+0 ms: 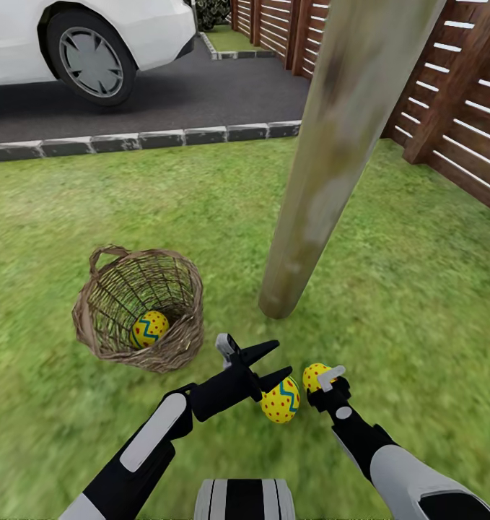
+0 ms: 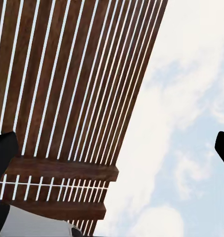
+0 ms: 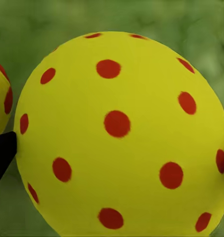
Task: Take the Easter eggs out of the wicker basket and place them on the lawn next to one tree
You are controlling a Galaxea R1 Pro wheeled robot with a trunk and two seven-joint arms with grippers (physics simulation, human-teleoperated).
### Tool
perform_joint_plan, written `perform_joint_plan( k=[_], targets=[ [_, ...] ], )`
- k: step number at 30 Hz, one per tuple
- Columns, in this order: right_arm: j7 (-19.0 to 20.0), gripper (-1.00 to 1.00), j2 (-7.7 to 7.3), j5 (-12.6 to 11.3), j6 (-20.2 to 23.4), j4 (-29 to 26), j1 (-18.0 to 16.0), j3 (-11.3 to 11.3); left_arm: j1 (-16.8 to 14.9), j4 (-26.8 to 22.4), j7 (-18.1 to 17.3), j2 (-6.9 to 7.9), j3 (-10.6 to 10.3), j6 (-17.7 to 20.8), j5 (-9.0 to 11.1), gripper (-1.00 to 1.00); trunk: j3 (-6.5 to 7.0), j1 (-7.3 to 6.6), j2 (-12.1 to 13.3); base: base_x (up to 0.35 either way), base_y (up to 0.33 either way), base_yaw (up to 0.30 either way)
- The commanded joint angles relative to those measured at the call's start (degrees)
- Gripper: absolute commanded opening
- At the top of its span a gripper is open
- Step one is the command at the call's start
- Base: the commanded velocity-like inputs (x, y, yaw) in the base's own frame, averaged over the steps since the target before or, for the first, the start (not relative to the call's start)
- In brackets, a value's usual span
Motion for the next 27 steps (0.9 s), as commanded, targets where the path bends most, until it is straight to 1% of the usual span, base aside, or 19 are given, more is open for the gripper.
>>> perform_joint_plan(
  k=[1,3,14,15,24,27],
  targets=[
    [-0.4,-1.0,0.0,-0.2,0.0,3.4,0.0,0.6,0.0,0.1,-0.1,-0.07,0.0,0.3,0.2,1.0,-0.26,0.04,0.0,0.0,0.0,0.0],
    [-0.4,-1.0,0.0,-0.2,0.0,3.4,0.0,0.6,0.0,0.1,-0.1,-0.1,-0.1,0.3,0.2,1.0,-0.7,0.09,0.0,0.0,0.0,0.0],
    [-0.1,-1.0,-0.04,0.0,-0.1,3.2,0.0,0.6,0.0,0.1,-0.1,-0.06,0.0,0.3,0.2,1.0,-0.7,0.09,0.0,0.0,0.0,0.0],
    [-0.1,1.0,-0.07,0.0,-0.3,3.3,0.0,0.7,0.0,0.1,-0.1,-0.04,0.0,0.3,0.2,1.0,-0.7,0.09,0.0,0.0,0.0,0.0],
    [0.2,1.0,-0.3,0.0,-0.1,3.2,0.0,0.7,0.0,0.1,-0.1,-0.07,0.0,0.3,0.2,1.0,-0.7,0.09,0.0,0.0,0.0,0.0],
    [0.2,1.0,-0.3,0.0,-0.1,3.2,0.0,0.7,0.0,0.1,-0.1,-0.11,-0.1,0.3,0.2,1.0,-0.04,0.01,0.0,0.0,0.0,0.0]
  ],
)
